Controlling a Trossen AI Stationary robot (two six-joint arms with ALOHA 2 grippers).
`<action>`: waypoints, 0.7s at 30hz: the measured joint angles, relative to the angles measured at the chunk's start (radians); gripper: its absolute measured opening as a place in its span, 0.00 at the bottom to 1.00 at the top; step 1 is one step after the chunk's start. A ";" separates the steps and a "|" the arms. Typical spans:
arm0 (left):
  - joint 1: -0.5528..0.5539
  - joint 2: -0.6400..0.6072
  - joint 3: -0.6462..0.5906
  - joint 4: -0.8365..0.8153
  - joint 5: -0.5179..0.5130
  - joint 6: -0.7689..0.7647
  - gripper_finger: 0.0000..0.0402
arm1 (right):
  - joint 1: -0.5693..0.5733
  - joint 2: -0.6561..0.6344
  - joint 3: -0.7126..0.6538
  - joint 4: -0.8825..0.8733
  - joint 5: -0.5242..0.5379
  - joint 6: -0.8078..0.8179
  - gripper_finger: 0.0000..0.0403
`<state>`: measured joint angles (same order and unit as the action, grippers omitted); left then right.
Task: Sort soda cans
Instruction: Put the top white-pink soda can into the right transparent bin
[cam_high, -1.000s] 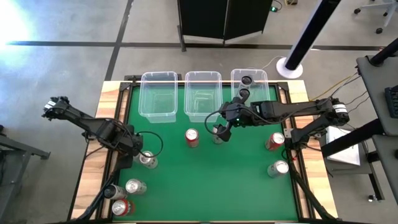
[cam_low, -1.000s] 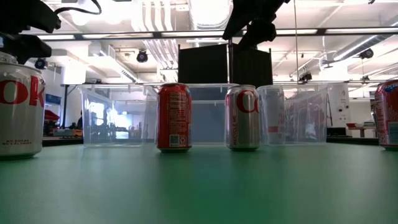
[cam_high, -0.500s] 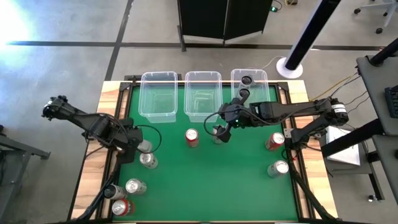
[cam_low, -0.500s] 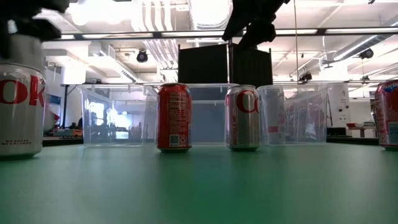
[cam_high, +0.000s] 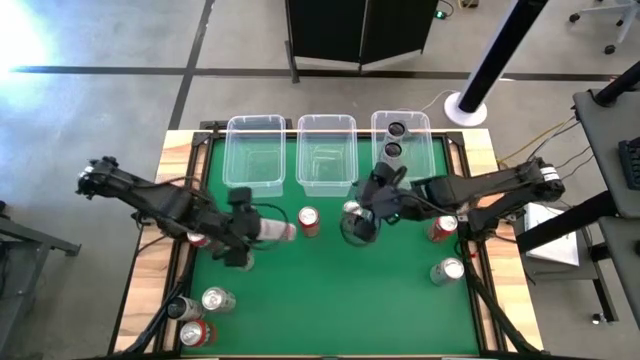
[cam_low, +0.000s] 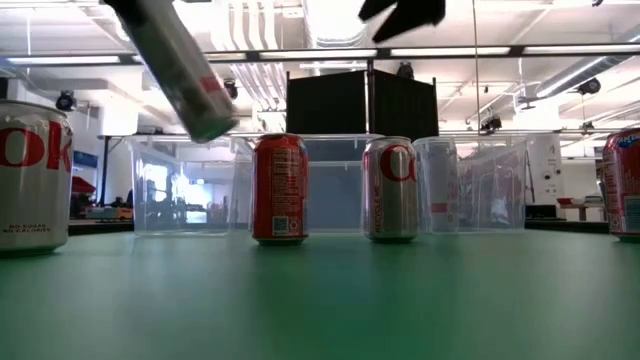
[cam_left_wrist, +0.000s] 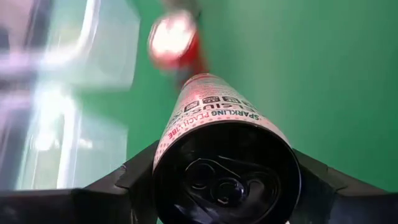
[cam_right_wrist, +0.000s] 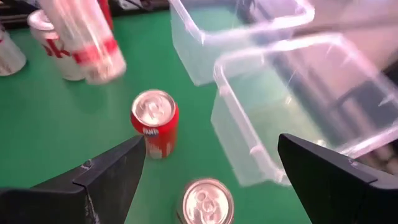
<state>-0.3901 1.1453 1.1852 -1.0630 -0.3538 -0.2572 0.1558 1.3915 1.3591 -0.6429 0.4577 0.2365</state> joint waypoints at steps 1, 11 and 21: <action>0.002 0.033 0.017 0.010 0.000 0.024 0.58 | 0.018 -0.004 0.005 -0.002 0.020 -0.016 0.90; 0.077 0.401 0.296 0.006 0.156 0.175 0.58 | 0.099 -0.060 0.010 -0.185 0.042 0.045 0.90; 0.148 0.655 0.528 -0.016 0.314 0.184 0.58 | 0.170 -0.061 -0.009 -0.441 0.041 0.302 0.90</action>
<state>-0.2424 1.8007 1.7129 -1.0788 -0.0400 -0.0730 0.3255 1.3308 1.3497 -1.0843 0.4990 0.5387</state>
